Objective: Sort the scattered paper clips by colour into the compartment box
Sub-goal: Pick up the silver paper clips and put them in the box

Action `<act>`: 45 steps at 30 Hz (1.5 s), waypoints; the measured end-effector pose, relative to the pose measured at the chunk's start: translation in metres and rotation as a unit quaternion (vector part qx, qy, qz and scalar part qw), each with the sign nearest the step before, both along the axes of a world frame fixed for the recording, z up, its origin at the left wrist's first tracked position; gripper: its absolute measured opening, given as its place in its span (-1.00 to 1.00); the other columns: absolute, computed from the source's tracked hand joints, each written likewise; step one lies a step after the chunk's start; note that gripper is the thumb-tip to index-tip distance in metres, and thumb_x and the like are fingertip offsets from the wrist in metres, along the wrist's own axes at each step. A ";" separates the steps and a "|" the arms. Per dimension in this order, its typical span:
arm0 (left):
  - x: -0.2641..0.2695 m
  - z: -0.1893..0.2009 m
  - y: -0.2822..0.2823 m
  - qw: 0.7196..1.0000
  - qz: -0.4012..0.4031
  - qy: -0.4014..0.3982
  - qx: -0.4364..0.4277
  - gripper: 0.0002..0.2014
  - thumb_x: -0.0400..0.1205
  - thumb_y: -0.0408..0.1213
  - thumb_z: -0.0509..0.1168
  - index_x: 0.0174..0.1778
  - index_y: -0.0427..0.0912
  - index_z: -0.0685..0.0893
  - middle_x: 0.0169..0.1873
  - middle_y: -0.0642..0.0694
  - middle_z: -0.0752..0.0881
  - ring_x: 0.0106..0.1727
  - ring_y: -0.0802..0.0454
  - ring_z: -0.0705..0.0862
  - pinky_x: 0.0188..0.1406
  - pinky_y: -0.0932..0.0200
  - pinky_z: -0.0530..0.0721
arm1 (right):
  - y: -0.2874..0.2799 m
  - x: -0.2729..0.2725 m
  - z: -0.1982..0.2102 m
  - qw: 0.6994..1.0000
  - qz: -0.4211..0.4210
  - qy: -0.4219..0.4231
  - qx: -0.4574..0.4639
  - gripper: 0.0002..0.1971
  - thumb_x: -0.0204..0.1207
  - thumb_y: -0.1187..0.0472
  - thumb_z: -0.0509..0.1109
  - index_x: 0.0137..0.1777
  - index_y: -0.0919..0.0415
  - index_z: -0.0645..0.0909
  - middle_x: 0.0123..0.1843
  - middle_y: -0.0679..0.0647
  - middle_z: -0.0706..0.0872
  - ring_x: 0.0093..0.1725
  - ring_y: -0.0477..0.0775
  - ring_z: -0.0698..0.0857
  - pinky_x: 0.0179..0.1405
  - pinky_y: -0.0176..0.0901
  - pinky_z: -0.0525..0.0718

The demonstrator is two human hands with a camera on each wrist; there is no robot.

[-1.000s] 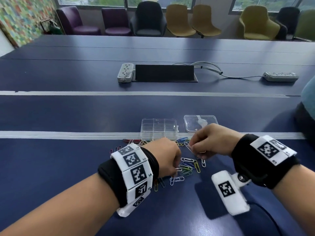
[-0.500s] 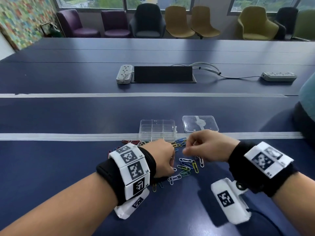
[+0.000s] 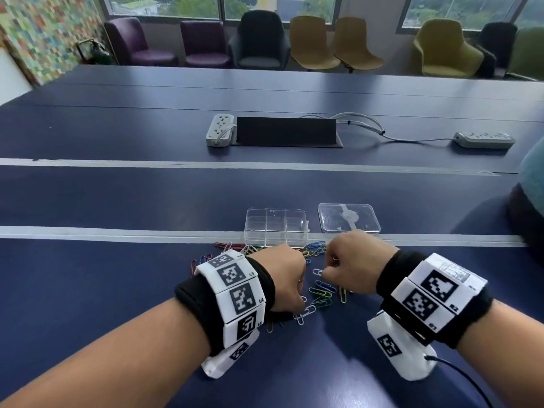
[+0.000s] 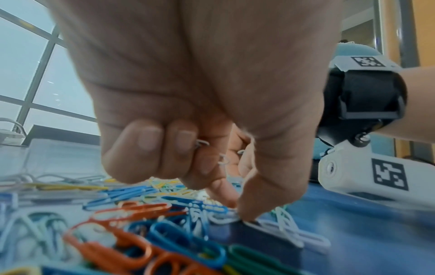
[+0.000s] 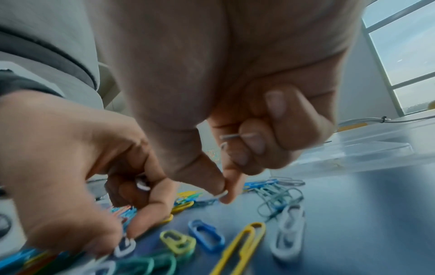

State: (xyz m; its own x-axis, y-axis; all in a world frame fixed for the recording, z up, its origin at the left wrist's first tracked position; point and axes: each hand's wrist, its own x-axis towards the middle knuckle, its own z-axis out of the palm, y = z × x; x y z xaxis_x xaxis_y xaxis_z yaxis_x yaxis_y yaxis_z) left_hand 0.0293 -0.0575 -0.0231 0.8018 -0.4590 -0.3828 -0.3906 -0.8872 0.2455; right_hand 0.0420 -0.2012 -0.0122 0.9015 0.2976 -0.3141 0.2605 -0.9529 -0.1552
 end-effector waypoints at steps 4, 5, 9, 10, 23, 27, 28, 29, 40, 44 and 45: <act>-0.003 0.001 -0.001 1.000 -0.005 -0.015 0.005 -0.82 0.46 -0.23 0.32 -0.15 -0.21 0.77 -0.14 -0.17 0.78 -0.10 -0.15 0.73 -0.22 0.16 0.64 | 0.011 0.019 0.015 0.998 -0.023 -0.045 0.037 -0.73 0.43 0.13 0.31 -0.13 0.30 0.76 -0.11 0.23 0.79 -0.01 0.20 0.72 -0.16 -0.18 0.63; -0.003 0.002 -0.002 1.000 -0.006 -0.018 0.007 -0.82 0.47 -0.24 0.30 -0.13 -0.20 0.77 -0.12 -0.16 0.78 -0.08 -0.15 0.73 -0.19 0.16 0.65 | 0.015 0.026 0.018 0.997 -0.026 -0.061 0.038 -0.74 0.44 0.12 0.31 -0.13 0.28 0.76 -0.10 0.20 0.79 -0.02 0.19 0.71 -0.20 -0.21 0.57; -0.005 0.007 -0.001 1.000 -0.016 -0.024 0.001 -0.81 0.53 -0.27 0.28 -0.03 -0.13 0.76 -0.03 -0.12 0.76 0.01 -0.13 0.71 -0.14 0.19 0.61 | 0.038 0.045 0.021 0.998 -0.021 -0.062 0.010 -0.74 0.46 0.16 0.34 -0.43 0.23 0.54 -0.39 0.11 0.61 -0.23 0.22 0.59 -0.25 -0.20 0.48; -0.005 0.007 0.000 1.000 -0.019 -0.024 -0.001 -0.80 0.53 -0.27 0.28 -0.01 -0.13 0.76 -0.03 -0.13 0.75 0.01 -0.14 0.71 -0.10 0.16 0.65 | 0.043 0.048 0.020 0.998 -0.024 -0.058 -0.002 -0.70 0.46 0.20 0.33 -0.49 0.21 0.44 -0.45 0.08 0.50 -0.26 0.22 0.56 -0.26 -0.18 0.48; -0.001 0.009 0.000 1.000 -0.011 -0.022 0.008 -0.79 0.60 -0.26 0.32 0.13 -0.09 0.73 0.16 -0.14 0.69 0.17 -0.15 0.67 0.13 0.07 0.63 | 0.053 0.058 0.010 0.998 0.020 -0.050 0.012 -0.74 0.43 0.36 0.34 0.08 0.22 0.74 0.06 0.18 0.78 0.05 0.23 0.74 0.09 -0.03 0.73; 0.002 0.008 -0.001 1.000 0.013 -0.024 0.005 -0.81 0.60 -0.24 0.34 0.10 -0.09 0.73 0.12 -0.16 0.71 0.14 -0.18 0.69 0.11 0.06 0.65 | 0.046 0.053 0.010 0.997 0.023 -0.058 0.045 -0.65 0.44 0.33 0.33 0.19 0.08 0.70 0.13 0.11 0.75 0.11 0.18 0.73 0.12 -0.12 0.68; 0.002 0.007 -0.001 0.999 0.008 -0.034 0.013 -0.80 0.59 -0.22 0.34 0.11 -0.09 0.73 0.13 -0.16 0.70 0.14 -0.18 0.69 0.11 0.04 0.65 | 0.044 0.052 0.011 0.996 0.021 -0.066 0.055 -0.65 0.44 0.32 0.33 0.21 0.06 0.69 0.15 0.09 0.74 0.11 0.17 0.72 0.10 -0.13 0.66; 0.003 0.007 -0.001 0.999 0.005 -0.043 0.020 -0.79 0.59 -0.20 0.34 0.12 -0.09 0.73 0.14 -0.16 0.69 0.14 -0.18 0.69 0.11 0.03 0.66 | 0.042 0.051 0.012 0.995 0.022 -0.076 0.065 -0.65 0.45 0.29 0.33 0.21 0.04 0.68 0.15 0.08 0.74 0.12 0.16 0.71 0.09 -0.13 0.63; 0.001 0.009 -0.010 0.986 -0.080 -0.110 0.094 -0.86 0.53 -0.28 0.29 -0.10 -0.27 0.69 -0.18 -0.21 0.62 -0.06 -0.24 0.69 -0.29 0.08 0.51 | -0.024 0.012 0.015 0.995 -0.025 -0.075 0.059 -0.78 0.46 0.16 0.34 0.05 0.01 0.74 -0.19 -0.08 0.73 -0.15 -0.04 0.62 -0.08 -0.34 0.48; 0.004 0.005 -0.013 0.985 -0.103 -0.095 0.104 -0.82 0.54 -0.25 0.27 -0.11 -0.30 0.68 -0.14 -0.23 0.67 -0.11 -0.22 0.66 -0.29 0.07 0.54 | -0.038 -0.006 0.006 0.998 -0.030 -0.053 0.015 -0.80 0.43 0.20 0.32 -0.07 0.07 0.78 -0.12 -0.02 0.82 -0.08 -0.01 0.70 -0.07 -0.29 0.58; 0.006 0.002 -0.014 0.984 -0.110 -0.092 0.108 -0.80 0.54 -0.25 0.27 -0.08 -0.31 0.68 -0.10 -0.24 0.69 -0.09 -0.22 0.67 -0.28 0.07 0.54 | -0.039 -0.008 0.003 0.998 -0.031 -0.047 0.005 -0.82 0.43 0.16 0.35 -0.09 0.11 0.78 -0.13 0.01 0.82 -0.07 0.02 0.71 -0.09 -0.27 0.59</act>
State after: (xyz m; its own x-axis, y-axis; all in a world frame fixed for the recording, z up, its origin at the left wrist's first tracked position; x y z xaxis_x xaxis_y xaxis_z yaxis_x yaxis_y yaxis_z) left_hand 0.0353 -0.0712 -0.0209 0.7573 -0.5521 -0.3488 -0.5984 -0.8005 -0.0322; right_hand 0.0343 -0.2402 -0.0094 0.9435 0.2440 -0.2241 0.2157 -0.9659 -0.1432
